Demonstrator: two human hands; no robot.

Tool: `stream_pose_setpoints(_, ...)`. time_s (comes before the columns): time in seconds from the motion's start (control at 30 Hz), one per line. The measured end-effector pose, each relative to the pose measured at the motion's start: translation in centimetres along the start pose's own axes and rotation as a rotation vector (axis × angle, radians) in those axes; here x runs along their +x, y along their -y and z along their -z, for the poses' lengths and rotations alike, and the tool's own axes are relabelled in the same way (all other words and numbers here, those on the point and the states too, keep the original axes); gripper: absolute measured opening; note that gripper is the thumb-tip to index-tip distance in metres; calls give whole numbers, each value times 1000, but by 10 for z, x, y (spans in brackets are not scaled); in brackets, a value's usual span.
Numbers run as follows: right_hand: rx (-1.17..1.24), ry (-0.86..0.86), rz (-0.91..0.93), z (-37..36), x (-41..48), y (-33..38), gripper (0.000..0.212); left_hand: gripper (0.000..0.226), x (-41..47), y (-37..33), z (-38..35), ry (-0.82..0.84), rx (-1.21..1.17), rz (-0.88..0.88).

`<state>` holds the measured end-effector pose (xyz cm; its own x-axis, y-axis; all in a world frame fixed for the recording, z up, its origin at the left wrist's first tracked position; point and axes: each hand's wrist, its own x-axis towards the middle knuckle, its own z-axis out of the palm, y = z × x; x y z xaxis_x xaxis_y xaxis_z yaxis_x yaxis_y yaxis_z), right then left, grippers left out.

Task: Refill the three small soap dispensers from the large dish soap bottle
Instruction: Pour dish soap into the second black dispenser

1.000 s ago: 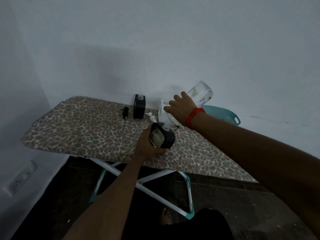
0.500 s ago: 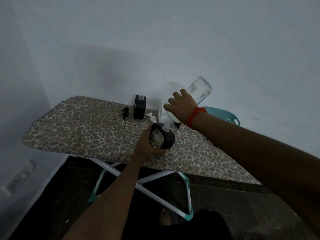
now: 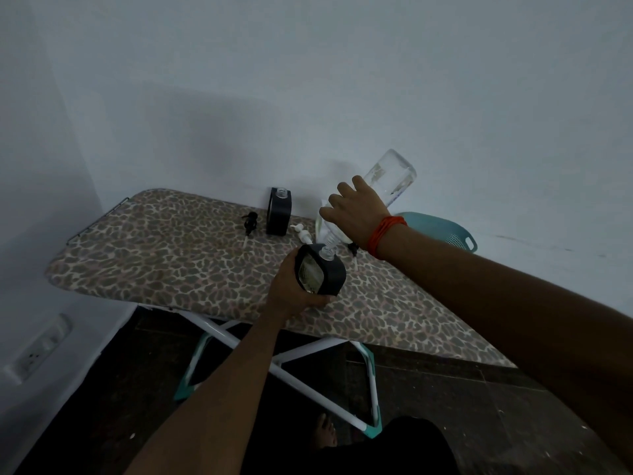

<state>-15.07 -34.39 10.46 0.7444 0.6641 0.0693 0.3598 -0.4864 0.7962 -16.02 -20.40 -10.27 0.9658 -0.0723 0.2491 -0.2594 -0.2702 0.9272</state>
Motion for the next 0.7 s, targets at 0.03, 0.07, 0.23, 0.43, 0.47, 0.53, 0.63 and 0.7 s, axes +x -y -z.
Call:
stream_pose_setpoints(0.03,0,5,2,0,1,2,32,121,0,0,0,4,-1,1)
stream_pose_setpoints(0.07,-4,13,7,0,1,4,32,120,0,0,0,5,1,-2)
stream_pose_setpoints(0.23,-33,42,17,-3,3,12,31,124,1,0,0,3,9,11)
stream_pose_setpoints(0.43,-66,21,0,1,4,0,29,125,0,0,1,17,12,30)
stream_pose_setpoints(0.47,-66,17,-2,1,4,0,29,125,0,0,1,15,14,30)
stream_pose_setpoints(0.53,-63,17,11,1,4,3,28,125,0,0,1,10,14,24)
stream_pose_setpoints(0.63,-74,45,40,-1,2,13,27,125,0,-1,1,9,18,14)
stream_pose_setpoints(0.7,-81,47,29,-1,2,14,28,123,0,-1,1,9,18,1)
